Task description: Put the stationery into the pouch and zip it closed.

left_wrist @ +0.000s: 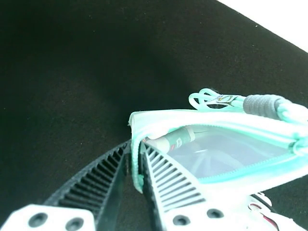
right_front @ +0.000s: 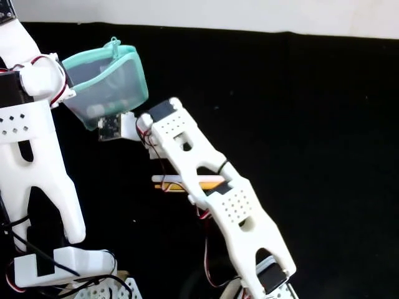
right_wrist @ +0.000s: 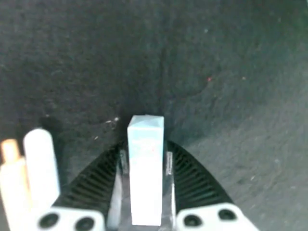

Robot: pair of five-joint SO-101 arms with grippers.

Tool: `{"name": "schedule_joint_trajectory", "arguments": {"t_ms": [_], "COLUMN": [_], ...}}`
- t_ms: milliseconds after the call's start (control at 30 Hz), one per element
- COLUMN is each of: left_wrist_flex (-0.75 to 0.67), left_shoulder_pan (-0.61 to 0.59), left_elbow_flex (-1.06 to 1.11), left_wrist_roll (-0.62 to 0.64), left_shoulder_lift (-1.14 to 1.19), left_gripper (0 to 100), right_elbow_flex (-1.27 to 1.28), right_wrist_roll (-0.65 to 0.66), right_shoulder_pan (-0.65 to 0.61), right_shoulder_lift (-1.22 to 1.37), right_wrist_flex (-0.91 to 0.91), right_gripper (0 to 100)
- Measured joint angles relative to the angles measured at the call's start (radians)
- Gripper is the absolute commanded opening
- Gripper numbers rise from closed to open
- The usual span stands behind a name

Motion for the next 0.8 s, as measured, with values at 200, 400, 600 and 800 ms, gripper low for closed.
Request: {"name": "schedule_joint_trajectory", "arguments": {"t_ms": [200, 400, 600, 800], "left_wrist_flex": [0.0, 0.0, 0.0, 0.0], "left_shoulder_pan": [0.0, 0.0, 0.0, 0.0], "left_elbow_flex": [0.0, 0.0, 0.0, 0.0], "left_wrist_roll": [0.0, 0.002, 0.002, 0.002], "left_shoulder_lift": [0.0, 0.0, 0.0, 0.0], "left_gripper": [1, 1, 1, 1], "right_elbow_flex": [-0.129, -0.245, -0.356, -0.497], "right_wrist_roll": [-0.132, -0.256, -0.405, -0.571], "right_shoulder_pan": [0.032, 0.071, 0.117, 0.146], "right_shoulder_lift": [0.006, 0.006, 0.006, 0.006], "right_wrist_flex": [0.126, 0.272, 0.368, 0.381], "right_gripper": [0.6, 0.6, 0.6, 0.6]}}
